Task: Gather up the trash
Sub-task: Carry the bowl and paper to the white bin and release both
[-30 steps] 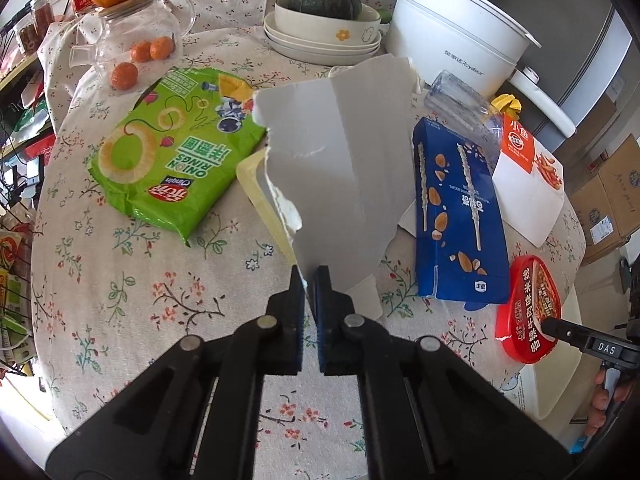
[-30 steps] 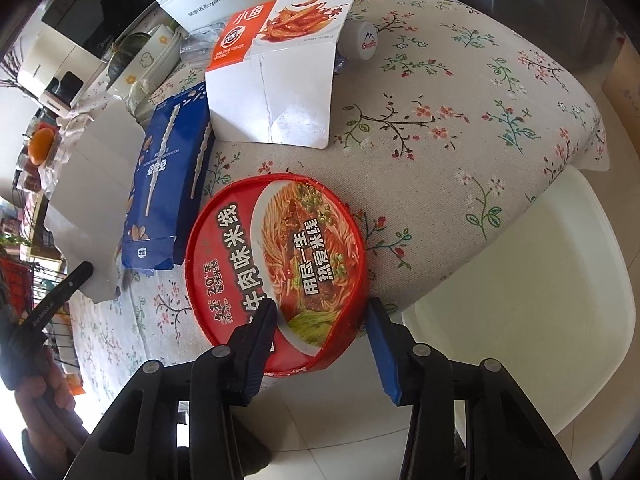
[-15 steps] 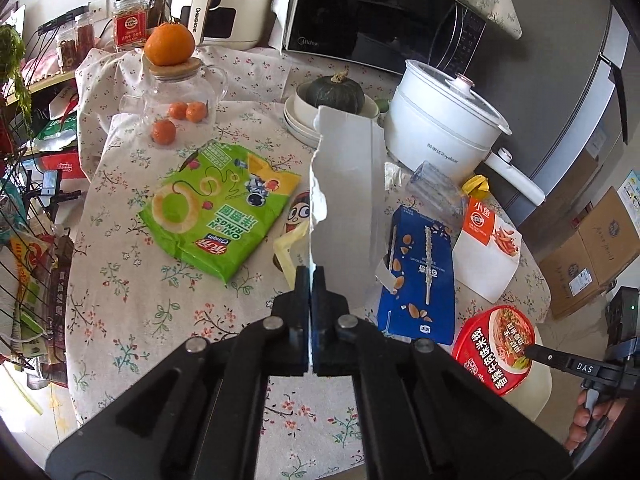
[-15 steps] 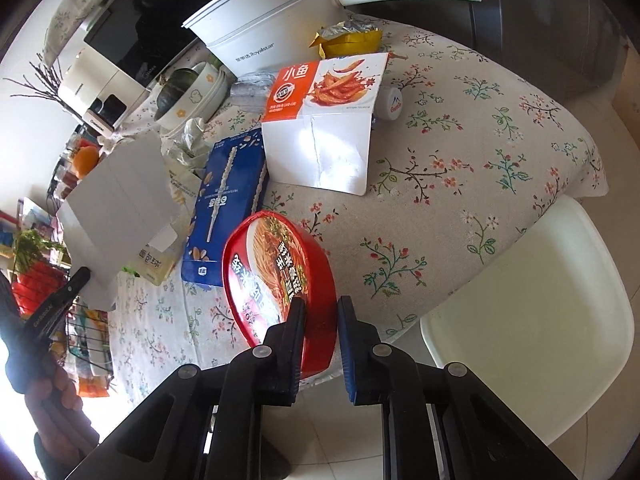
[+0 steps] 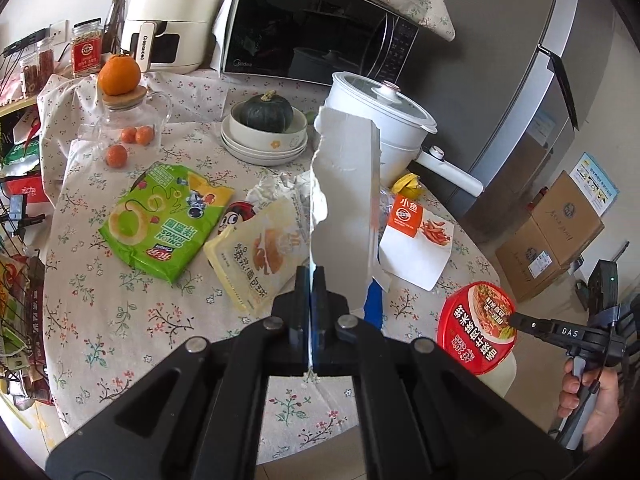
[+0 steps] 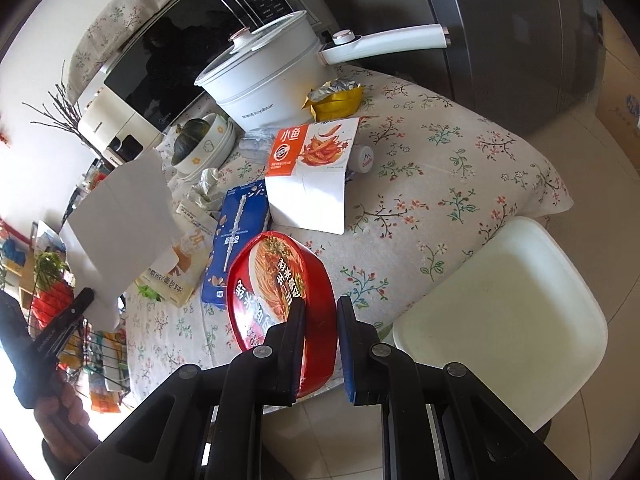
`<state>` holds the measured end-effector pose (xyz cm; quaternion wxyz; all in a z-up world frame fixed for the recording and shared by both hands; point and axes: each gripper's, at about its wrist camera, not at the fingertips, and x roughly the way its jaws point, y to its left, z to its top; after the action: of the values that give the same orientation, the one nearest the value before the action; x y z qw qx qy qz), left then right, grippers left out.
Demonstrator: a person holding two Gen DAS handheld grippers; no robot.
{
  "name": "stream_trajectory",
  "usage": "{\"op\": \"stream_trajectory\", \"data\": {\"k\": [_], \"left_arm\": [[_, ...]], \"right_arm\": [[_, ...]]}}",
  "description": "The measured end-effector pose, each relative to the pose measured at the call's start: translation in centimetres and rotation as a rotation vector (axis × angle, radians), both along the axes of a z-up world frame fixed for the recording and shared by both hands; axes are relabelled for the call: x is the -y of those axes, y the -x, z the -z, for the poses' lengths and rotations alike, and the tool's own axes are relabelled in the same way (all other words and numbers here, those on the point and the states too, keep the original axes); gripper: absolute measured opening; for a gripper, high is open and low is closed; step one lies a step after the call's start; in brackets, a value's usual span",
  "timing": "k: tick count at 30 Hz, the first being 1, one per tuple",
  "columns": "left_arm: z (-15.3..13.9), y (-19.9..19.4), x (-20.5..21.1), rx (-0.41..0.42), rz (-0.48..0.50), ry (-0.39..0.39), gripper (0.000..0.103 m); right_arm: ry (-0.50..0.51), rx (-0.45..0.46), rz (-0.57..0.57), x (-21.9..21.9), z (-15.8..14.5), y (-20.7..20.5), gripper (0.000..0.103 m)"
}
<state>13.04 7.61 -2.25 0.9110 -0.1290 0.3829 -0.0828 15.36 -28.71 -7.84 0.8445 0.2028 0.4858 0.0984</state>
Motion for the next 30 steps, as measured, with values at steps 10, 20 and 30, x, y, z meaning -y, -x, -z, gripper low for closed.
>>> {"op": "stream_trajectory", "data": {"k": [10, 20, 30], "left_arm": [[1.1, 1.2, 7.9, -0.067, 0.248, 0.010, 0.001], [3.4, 2.4, 16.7, -0.118, 0.431, -0.066, 0.001], [8.0, 3.2, 25.1, -0.188, 0.576, -0.189, 0.001]], "right_arm": [[0.044, 0.017, 0.160, 7.5, -0.3, 2.9, 0.017], [0.095, -0.020, 0.281, 14.1, 1.3, 5.9, 0.017], [0.098, -0.083, 0.364, 18.7, 3.3, 8.4, 0.017]]}}
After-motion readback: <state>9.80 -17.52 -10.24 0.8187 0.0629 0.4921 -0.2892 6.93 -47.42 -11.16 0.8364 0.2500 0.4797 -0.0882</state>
